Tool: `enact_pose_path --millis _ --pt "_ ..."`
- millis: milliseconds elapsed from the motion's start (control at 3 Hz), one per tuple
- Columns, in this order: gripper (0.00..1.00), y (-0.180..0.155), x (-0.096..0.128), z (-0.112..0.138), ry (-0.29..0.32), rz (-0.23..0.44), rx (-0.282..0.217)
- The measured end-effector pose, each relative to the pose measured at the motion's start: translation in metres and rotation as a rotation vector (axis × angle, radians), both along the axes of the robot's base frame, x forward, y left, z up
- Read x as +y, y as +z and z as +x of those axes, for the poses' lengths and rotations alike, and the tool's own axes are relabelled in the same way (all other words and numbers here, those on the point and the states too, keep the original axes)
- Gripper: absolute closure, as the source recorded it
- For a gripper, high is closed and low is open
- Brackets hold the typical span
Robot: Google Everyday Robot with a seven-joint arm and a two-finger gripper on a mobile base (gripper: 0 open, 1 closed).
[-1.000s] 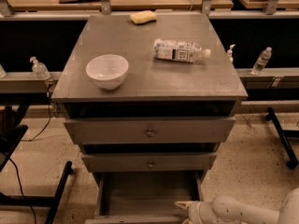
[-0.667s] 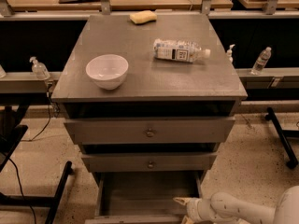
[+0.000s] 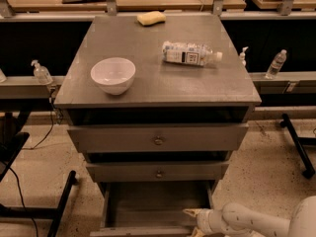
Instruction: Close bottom drawer
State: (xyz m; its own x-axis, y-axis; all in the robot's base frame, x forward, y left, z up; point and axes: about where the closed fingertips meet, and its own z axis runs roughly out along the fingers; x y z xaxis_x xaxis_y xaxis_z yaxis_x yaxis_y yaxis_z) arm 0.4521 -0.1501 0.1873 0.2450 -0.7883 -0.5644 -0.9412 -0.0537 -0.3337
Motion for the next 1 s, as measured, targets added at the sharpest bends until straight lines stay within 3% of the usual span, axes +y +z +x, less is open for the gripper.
enact_pose_path --millis 667,1000 --pt "0.48 0.0000 0.0001 -0.0004 0.000 0.000 0.000" --pt "0.60 0.0003 0.0001 -0.0014 0.000 0.000 0.000"
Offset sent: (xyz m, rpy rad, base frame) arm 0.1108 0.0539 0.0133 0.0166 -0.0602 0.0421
